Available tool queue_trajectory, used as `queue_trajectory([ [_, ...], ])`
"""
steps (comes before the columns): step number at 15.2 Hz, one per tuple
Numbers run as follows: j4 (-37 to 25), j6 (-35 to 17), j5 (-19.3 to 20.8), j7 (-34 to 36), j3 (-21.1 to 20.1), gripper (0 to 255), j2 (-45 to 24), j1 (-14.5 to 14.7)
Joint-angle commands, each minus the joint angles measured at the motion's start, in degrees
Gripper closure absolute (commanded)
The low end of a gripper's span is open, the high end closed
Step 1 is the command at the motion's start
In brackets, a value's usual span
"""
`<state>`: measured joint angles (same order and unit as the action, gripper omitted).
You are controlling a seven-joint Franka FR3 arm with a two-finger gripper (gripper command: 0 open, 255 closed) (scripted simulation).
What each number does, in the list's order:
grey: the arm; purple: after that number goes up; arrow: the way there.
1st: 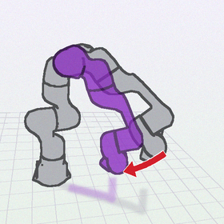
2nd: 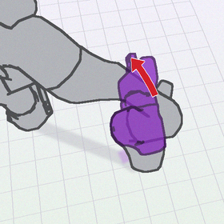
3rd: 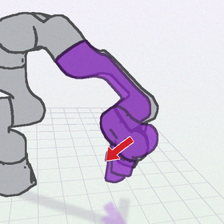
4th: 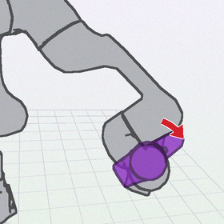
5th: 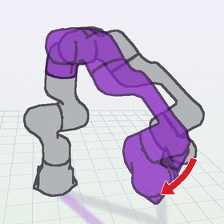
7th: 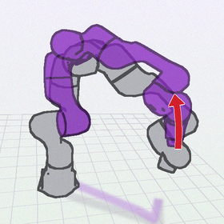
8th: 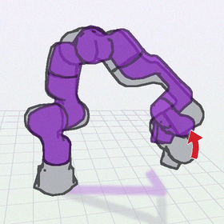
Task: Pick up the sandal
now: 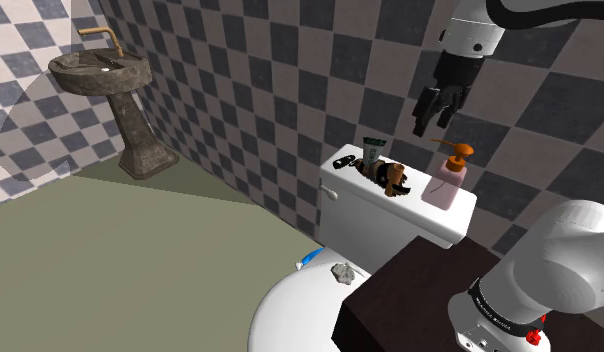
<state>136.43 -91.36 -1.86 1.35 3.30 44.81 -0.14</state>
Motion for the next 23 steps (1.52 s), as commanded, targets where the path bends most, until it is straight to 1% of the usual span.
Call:
queue_trajectory([
  [1,0.0,0.0,0.0,0.0,0.0,0,0.0,0.0],
  [7,10.5,-13.1,2.3,-1.7,1.5,0,-0.9,-1.4],
  [13,18.4,-27.8,4.8,-3.2,3.4,0,-6.0,-3.1],
  [16,21.2,-35.8,5.9,-3.9,4.6,0,-10.4,-3.9],
  [20,23.4,-47.1,7.2,-4.9,6.2,0,-18.2,-4.9],
  [23,24.2,-49.9,7.3,-5.0,6.4,0,-20.1,-4.9],
])
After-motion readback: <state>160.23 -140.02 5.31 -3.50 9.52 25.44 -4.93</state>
